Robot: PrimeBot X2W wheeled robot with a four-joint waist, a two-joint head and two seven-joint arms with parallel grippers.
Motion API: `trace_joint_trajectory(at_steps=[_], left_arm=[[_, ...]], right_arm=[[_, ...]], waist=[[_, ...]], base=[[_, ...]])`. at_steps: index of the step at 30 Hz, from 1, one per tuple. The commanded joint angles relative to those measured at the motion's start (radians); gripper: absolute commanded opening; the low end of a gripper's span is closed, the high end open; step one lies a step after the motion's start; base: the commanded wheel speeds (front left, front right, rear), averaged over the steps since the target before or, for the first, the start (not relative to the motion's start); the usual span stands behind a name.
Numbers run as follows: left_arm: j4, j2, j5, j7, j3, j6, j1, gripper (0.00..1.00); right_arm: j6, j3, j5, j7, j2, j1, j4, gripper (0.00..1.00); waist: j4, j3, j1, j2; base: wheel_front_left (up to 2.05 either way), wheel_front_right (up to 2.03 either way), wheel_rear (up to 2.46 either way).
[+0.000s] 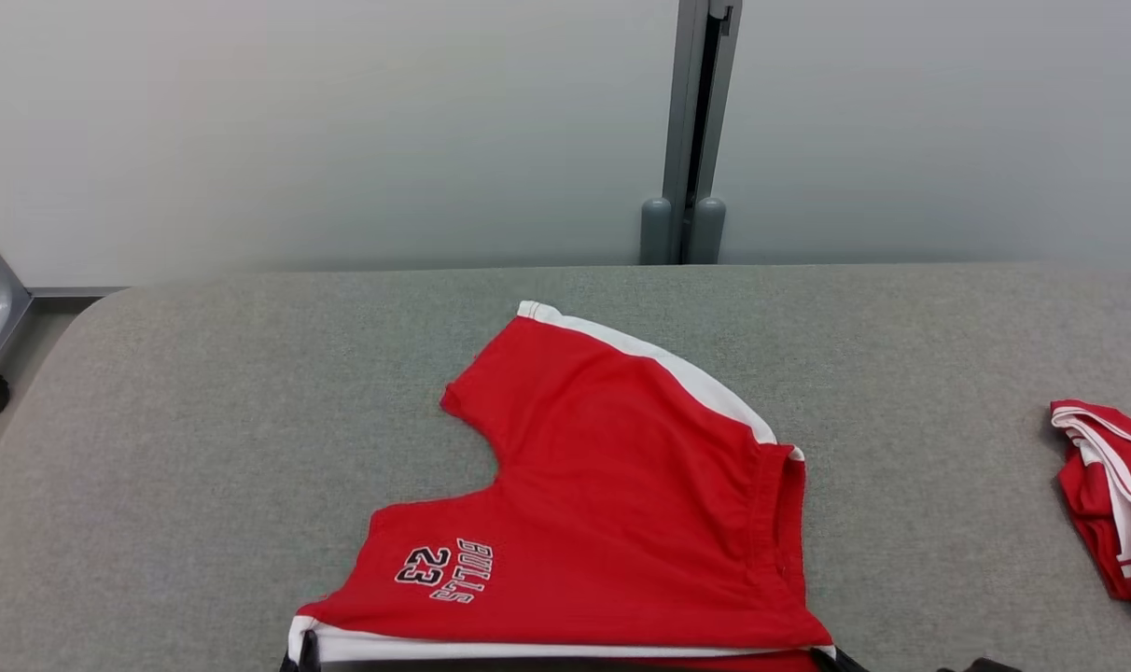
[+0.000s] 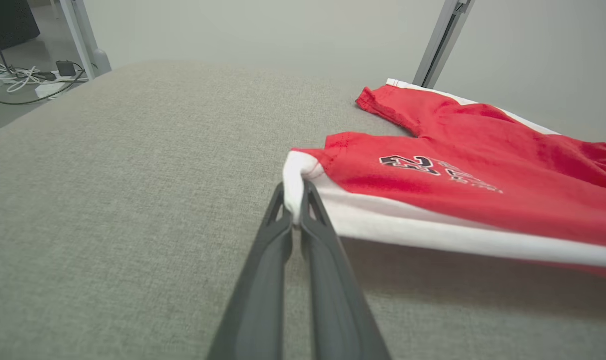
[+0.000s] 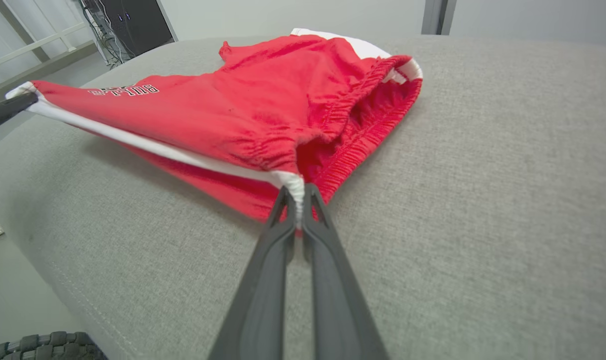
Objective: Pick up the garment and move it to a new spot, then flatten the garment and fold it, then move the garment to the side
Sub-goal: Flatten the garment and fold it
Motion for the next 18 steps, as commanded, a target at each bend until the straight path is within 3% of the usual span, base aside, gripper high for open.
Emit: trace_joint_trajectory(at_steps=[1, 8, 18], left_arm=[[-0.007, 0.012, 0.005, -0.004, 0.019, 0.003, 0.008, 0.0], [-0.013, 0.013, 0.044, -0.004, 0.001, -0.033, -0.099, 0.0], [0.211, 0.106, 0.098, 0.082, -0.121, -0.102, -0.656, 0.0]], right_arm=[[-0.003, -0.021, 0.012, -0.003, -0.019, 0.017, -0.007, 0.0], [-0.003, -0.03, 0.059, -0.003, 0.01, -0.022, -0.048, 0.0], [-0.002, 0.053, 0.245, 0.03, 0.037, -0.343, 0.017, 0.0]], waist=[[-0.002, -0.003, 0.0003, 0.0], [-0.008, 0.025, 0.0003, 0.0], [-0.06, 0.2, 0.0003, 0.0]], base=[[0.0, 0.0, 0.0], [0.0, 0.0, 0.0], [0.0, 0.0, 0.0]])
